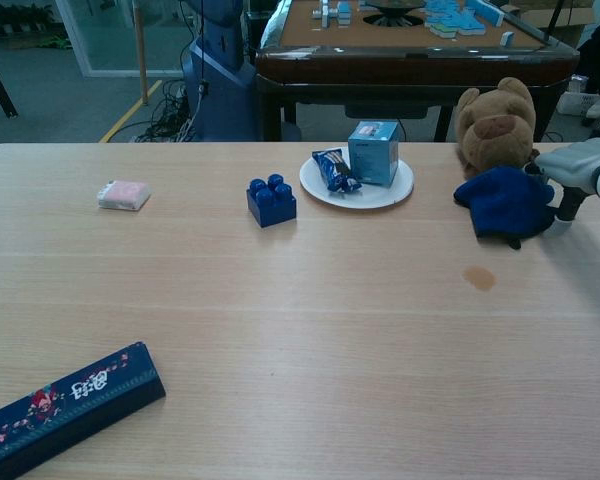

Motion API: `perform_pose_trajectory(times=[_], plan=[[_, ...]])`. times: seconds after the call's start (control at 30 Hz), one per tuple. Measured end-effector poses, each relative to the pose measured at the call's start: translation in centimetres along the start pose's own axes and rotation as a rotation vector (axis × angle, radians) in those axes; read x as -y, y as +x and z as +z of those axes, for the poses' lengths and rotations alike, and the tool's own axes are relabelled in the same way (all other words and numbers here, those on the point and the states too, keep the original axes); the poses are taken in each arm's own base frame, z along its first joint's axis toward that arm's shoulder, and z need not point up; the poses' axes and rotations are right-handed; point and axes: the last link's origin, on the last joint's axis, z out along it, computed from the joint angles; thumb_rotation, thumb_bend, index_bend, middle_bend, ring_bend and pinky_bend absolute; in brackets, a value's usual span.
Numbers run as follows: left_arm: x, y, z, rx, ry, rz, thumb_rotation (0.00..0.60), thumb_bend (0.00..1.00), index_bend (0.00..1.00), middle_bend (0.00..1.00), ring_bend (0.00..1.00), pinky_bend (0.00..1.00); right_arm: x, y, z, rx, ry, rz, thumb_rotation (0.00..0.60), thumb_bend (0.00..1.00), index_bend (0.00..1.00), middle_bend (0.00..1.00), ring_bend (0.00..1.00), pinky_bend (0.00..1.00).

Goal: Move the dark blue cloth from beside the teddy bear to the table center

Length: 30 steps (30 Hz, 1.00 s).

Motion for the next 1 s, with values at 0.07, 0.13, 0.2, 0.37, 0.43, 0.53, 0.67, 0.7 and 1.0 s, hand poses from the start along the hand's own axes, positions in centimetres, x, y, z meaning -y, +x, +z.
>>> perform_pose_trajectory(times=[0.07, 0.13, 0.2, 0.37, 0.43, 0.53, 0.67, 0.7, 1.0], plan=[[0.0, 0.0, 0.0, -0.001, 0.001, -0.001, 0.6, 0.41, 0.23, 0.13, 0.19, 0.15, 0.4, 0.0, 0.2, -0.003, 0.001, 0.004, 0.6, 0.4, 0.37, 0.33, 0.27, 0.4], [0.0, 0.0, 0.0, 0.0, 0.0, -0.001, 0.6, 0.41, 0.23, 0.13, 0.19, 0.15, 0.7, 0.0, 0.2, -0.013, 0.003, 0.011, 0.6, 0.52, 0.47, 0.41, 0.36, 0.51], [0.1, 0.1, -0.1, 0.0, 0.001, 0.0, 0.6, 0.41, 0.23, 0.13, 0.19, 0.15, 0.9, 0.1, 0.2, -0.026, 0.007, 0.024, 0.6, 0.59, 0.55, 0.47, 0.43, 0.6], [0.2, 0.0, -0.1, 0.004, 0.005, 0.003, 0.6, 0.41, 0.23, 0.13, 0.19, 0.15, 1.2, 0.6, 0.0, -0.078, 0.024, 0.107, 0.6, 0.66, 0.65, 0.55, 0.53, 0.72], [0.2, -0.1, 0.0, 0.009, 0.002, 0.006, 0.6, 0.41, 0.23, 0.13, 0.19, 0.15, 1.1, 0.9, -0.2, -0.114, 0.043, 0.144, 0.6, 0.66, 0.65, 0.56, 0.54, 0.73], [0.1, -0.2, 0.1, 0.012, -0.004, 0.009, 0.6, 0.41, 0.23, 0.13, 0.19, 0.15, 1.0, 1.5, -0.9, -0.175, 0.088, 0.198, 0.6, 0.66, 0.65, 0.56, 0.55, 0.75], [0.0, -0.3, 0.1, 0.012, -0.007, 0.008, 0.6, 0.41, 0.23, 0.13, 0.19, 0.15, 0.8, 2.2, -2.5, -0.236, 0.165, 0.231, 0.6, 0.66, 0.65, 0.56, 0.55, 0.75], [0.0, -0.3, 0.1, 0.011, -0.007, 0.009, 0.6, 0.41, 0.23, 0.13, 0.19, 0.15, 0.7, 2.3, -3.0, -0.247, 0.185, 0.237, 0.6, 0.66, 0.65, 0.56, 0.55, 0.75], [-0.3, -0.6, 0.3, 0.017, -0.024, 0.007, 0.6, 0.41, 0.23, 0.13, 0.19, 0.15, -1.2, 2.6, -9.6, -0.26, 0.338, 0.238, 0.6, 0.66, 0.65, 0.56, 0.56, 0.75]])
